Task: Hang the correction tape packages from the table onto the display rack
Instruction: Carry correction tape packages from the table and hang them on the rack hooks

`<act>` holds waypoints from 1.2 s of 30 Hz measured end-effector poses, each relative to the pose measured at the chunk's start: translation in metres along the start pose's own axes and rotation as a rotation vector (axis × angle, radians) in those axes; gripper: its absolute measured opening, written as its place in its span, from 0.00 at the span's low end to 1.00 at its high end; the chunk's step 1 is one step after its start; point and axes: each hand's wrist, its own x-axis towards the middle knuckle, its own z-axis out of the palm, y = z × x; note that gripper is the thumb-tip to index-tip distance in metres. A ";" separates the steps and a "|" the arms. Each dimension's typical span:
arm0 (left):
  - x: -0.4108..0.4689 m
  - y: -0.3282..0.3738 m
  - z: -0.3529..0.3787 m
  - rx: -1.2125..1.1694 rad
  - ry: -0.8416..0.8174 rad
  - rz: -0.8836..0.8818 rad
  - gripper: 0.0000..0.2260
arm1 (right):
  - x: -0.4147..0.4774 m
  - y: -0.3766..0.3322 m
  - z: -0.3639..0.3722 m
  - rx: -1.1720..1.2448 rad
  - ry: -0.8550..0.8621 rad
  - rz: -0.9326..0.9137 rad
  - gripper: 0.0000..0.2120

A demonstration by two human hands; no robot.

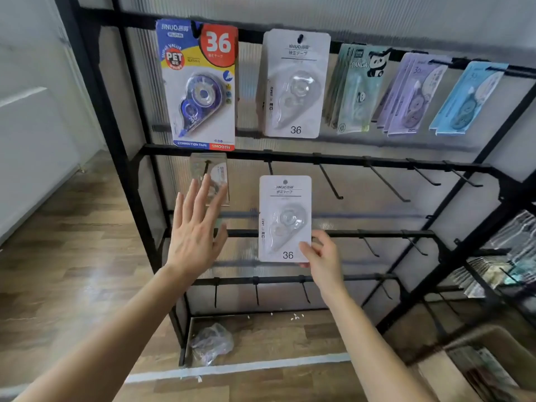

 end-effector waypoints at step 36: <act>0.026 -0.018 0.045 0.083 -0.058 -0.087 0.26 | 0.191 0.042 0.055 -0.081 -0.045 0.474 0.06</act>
